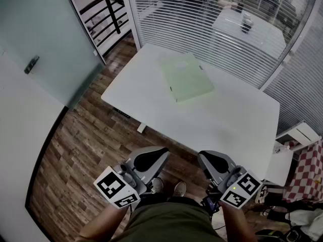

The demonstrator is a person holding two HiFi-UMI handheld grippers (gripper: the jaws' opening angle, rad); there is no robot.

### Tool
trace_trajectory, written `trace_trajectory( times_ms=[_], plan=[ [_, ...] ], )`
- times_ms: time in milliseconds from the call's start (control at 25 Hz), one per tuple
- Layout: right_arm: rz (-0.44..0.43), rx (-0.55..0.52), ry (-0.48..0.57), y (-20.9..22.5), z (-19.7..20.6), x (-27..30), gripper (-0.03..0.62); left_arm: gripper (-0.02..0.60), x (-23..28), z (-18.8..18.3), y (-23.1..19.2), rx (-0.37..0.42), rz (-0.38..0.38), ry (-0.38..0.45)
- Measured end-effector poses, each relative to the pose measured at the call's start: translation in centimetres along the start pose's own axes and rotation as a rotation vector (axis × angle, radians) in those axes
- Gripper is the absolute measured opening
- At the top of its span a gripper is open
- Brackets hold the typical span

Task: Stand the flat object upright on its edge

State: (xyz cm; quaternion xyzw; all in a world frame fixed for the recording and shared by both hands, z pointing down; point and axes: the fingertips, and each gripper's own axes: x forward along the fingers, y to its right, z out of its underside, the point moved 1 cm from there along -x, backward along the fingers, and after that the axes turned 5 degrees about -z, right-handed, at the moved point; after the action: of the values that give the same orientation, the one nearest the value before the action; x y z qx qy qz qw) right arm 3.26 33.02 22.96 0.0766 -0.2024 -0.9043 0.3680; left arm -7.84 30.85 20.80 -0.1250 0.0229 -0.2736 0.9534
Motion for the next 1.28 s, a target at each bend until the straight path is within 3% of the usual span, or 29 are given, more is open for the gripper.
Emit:
trace_trajectory(
  times_ms=[360,680,1280],
  plan=[
    [-0.035,0.072,0.004,0.0,1.2,-2.0,0.011,0.000,0.1,1.3,2.0,-0.009,-0.012,-0.011],
    [-0.012,0.142,-0.042,1.2,3.0,-4.5,0.009,0.000,0.0,2.8,3.7,-0.016,-0.040,-0.017],
    [-0.012,0.110,-0.083,2.2,3.2,-6.2,0.009,0.000,0.6,4.0,4.7,-0.013,-0.073,-0.048]
  ],
)
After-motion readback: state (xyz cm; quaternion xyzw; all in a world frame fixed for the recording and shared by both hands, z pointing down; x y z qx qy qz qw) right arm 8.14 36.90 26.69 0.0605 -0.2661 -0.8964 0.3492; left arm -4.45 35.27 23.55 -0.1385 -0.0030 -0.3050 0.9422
